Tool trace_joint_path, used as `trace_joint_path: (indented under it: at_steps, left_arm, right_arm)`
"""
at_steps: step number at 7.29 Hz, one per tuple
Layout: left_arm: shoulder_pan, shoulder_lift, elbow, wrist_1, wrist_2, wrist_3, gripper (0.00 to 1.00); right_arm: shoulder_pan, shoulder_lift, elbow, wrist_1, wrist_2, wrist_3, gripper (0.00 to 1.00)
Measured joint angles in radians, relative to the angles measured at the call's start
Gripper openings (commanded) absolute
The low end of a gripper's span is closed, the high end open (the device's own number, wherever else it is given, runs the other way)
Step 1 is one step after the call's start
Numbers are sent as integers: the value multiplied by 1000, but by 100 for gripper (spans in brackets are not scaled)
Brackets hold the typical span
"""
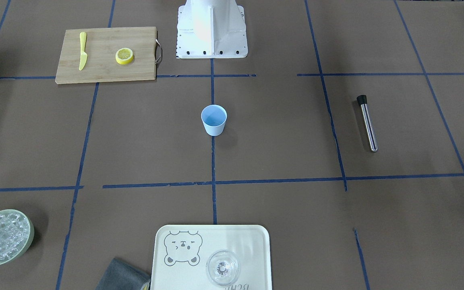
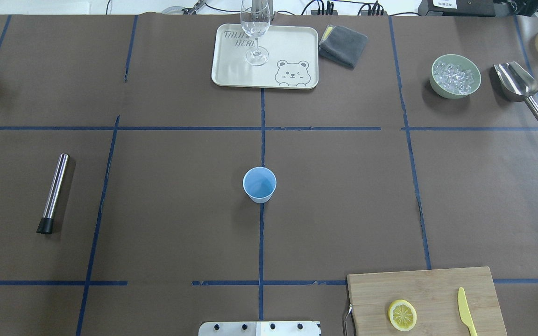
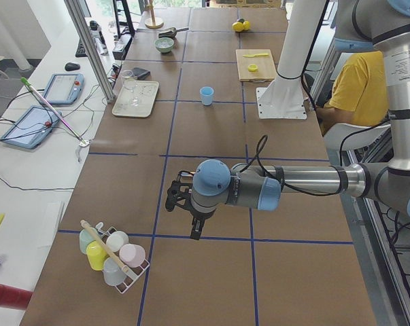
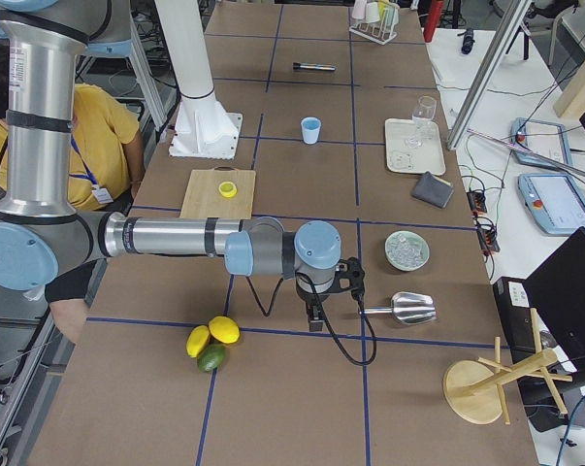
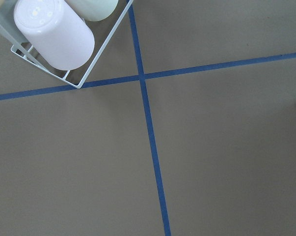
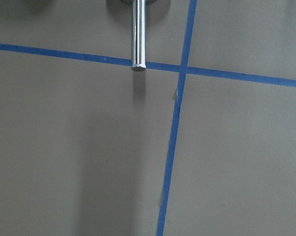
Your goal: Squeeze lemon into cup
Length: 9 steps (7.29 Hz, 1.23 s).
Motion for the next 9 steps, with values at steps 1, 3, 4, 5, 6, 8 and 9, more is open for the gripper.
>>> trace_joint_path:
  at_steps: [1,3,4,5,6,8,9]
  left_arm:
    - [0,1,-4,0,0,0,100]
    - [0,4,-20,0,-2,1,100]
    - [0,5,-20,-3,-5,1,100]
    - [-1,6,-17,-17,-6,1,100]
    - [-1,8,-11,-45,-7,-1,100]
    - [0,9,1,-110,-6,0,100]
    - [0,9,4,-126,-7,0,100]
  right_arm:
    - [-7,-4,20,0,1,11,100]
    - [-82,-33,120,2,11,142,100]
    - [-143,-42,172,6,13,247,100]
    - [-196,-47,203,30,14,330,100]
    - [-246,-51,216,92,13,421,100]
    - [-366,-81,225,327,-2,681,100]
    - [-425,-90,232,409,-23,799,100]
